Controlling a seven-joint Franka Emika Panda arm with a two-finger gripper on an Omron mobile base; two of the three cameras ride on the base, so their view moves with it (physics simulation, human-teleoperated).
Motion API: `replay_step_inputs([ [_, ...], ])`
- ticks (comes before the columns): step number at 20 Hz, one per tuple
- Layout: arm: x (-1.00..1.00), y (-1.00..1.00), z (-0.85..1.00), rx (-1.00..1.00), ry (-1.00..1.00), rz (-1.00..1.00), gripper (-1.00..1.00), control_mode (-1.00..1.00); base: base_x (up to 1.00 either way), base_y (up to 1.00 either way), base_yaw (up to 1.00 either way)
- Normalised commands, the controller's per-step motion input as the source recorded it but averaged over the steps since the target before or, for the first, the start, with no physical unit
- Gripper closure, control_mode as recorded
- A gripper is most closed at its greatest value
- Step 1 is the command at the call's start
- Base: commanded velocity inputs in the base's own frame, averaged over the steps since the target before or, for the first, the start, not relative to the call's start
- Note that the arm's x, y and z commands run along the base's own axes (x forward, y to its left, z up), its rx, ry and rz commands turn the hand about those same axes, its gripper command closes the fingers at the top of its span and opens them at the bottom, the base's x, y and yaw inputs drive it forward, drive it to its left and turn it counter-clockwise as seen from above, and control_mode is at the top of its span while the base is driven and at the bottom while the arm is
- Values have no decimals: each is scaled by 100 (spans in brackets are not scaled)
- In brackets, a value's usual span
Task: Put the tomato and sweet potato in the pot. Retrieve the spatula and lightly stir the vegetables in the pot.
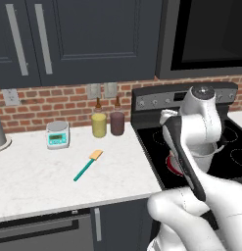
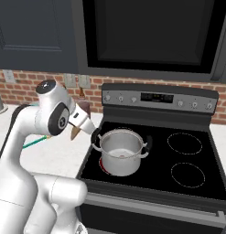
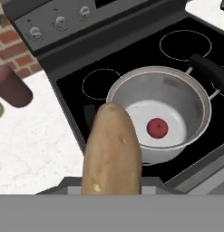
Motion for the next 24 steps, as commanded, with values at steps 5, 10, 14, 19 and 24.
replay_step_inputs([
  [5, 56, -87, 0, 0, 5, -8, 100, -100, 0, 0, 0],
  [10, 58, -70, -31, 0, 1, -3, 100, -100, 0, 0, 0],
  [14, 36, -42, -64, 0, 0, -1, 100, -100, 0, 0, 0],
  [19, 33, -27, -72, 0, 0, 0, 100, -100, 0, 0, 0],
  [24, 28, -15, -56, 0, 0, 0, 100, -100, 0, 0, 0],
])
